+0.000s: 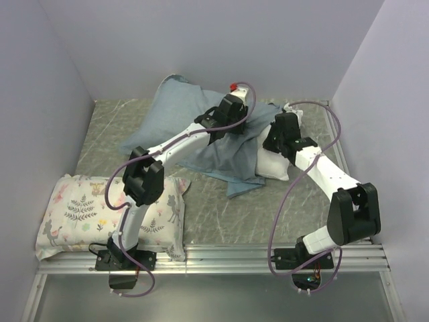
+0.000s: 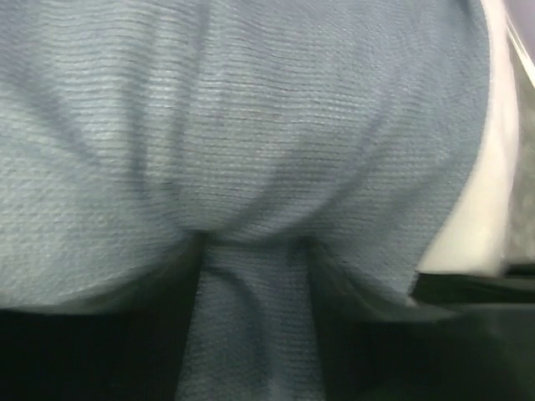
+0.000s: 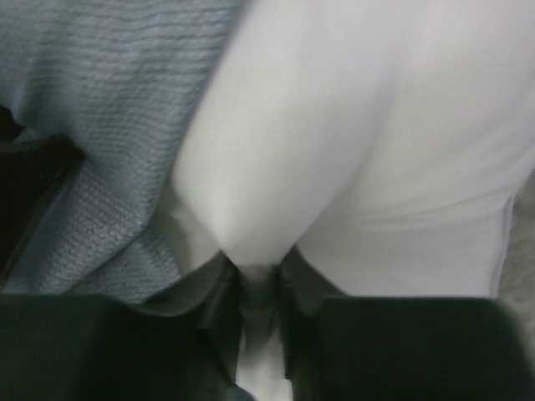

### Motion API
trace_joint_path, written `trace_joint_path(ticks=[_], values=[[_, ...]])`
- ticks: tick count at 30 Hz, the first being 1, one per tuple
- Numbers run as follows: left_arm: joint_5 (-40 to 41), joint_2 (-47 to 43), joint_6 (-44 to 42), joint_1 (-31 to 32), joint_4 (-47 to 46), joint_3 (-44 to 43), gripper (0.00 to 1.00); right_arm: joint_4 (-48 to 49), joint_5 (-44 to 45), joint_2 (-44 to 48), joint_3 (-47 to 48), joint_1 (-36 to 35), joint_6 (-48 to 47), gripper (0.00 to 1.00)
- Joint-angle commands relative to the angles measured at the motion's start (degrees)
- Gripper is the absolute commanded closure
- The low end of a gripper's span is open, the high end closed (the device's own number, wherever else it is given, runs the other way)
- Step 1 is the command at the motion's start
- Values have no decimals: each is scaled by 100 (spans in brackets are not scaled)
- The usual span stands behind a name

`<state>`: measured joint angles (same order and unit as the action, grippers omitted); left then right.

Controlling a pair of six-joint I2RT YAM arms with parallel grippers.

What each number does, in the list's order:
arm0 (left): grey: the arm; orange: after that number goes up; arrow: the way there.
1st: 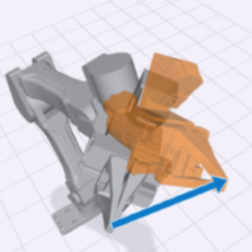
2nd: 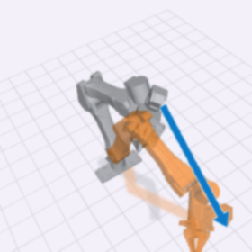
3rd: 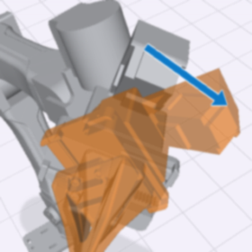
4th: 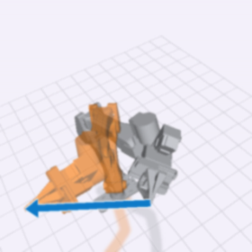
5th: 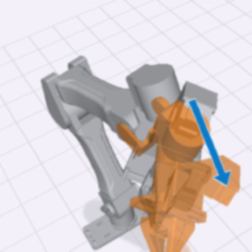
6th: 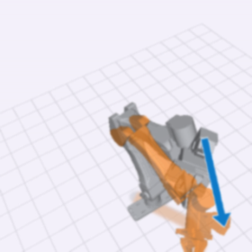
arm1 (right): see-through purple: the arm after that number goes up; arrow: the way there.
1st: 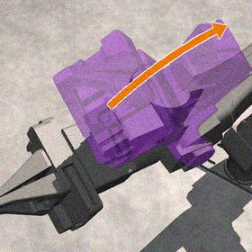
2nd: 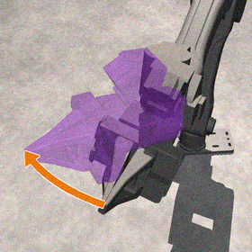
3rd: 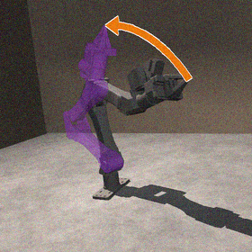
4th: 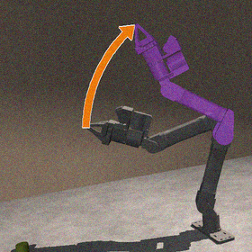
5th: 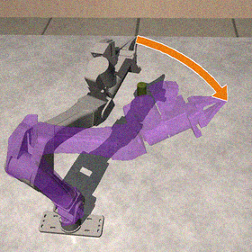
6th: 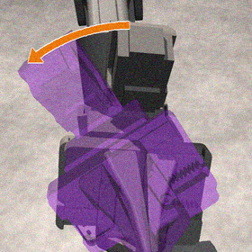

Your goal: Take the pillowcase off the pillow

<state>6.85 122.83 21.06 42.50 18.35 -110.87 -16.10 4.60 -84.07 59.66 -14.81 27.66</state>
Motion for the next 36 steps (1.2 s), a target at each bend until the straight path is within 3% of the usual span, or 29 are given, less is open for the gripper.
trace_joint_path(ticks=[1, 2, 4, 5, 13, 17, 21, 25, 27, 31, 33, 34, 36], values=[[1194, 49, -146, -154, 555, -567, 65, -393, 251, 22, 476, 4, -41, 86], [1317, 40, -111, -198, 608, -628, 77, -499, 321, 66, 590, 13, -59, 100], [1581, -92, -32, -382, 617, -725, 96, -753, 427, 206, 906, 92, -111, 100], [1669, -153, -14, -461, 609, -726, 99, -798, 401, 259, 994, 144, -112, 100], [2364, -777, 284, -1524, 573, -480, 100, -1333, 419, 805, 1855, 697, -129, 100], [2330, -1076, 574, -2236, 468, -41, 100, -1571, 314, 866, 2269, 1092, -129, 100], [2014, -1331, 838, -3000, 319, 390, 100, -1633, 436, 1015, 2349, 1243, -164, 100], [899, -1191, 734, -2932, 152, 321, 98, -1362, 78, 981, 2103, 1217, -33, 100], [748, -1121, 576, -2617, 46, 329, 87, -1370, 85, 858, 2059, 1086, -6, 100], [379, -1330, 337, -2308, 20, 539, 28, -1300, 313, 708, 1971, 1015, -50, 100], [457, -1759, 355, -2246, -77, 1004, 16, -1317, 366, 656, 2014, 1015, -76, 100], [544, -1936, 407, -2246, -103, 1180, 1, -1317, 375, 621, 2032, 1015, -94, 100], [843, -2427, 460, -2246, -42, 1662, 1, -1343, 375, 576, 2128, 1006, -94, 100]])
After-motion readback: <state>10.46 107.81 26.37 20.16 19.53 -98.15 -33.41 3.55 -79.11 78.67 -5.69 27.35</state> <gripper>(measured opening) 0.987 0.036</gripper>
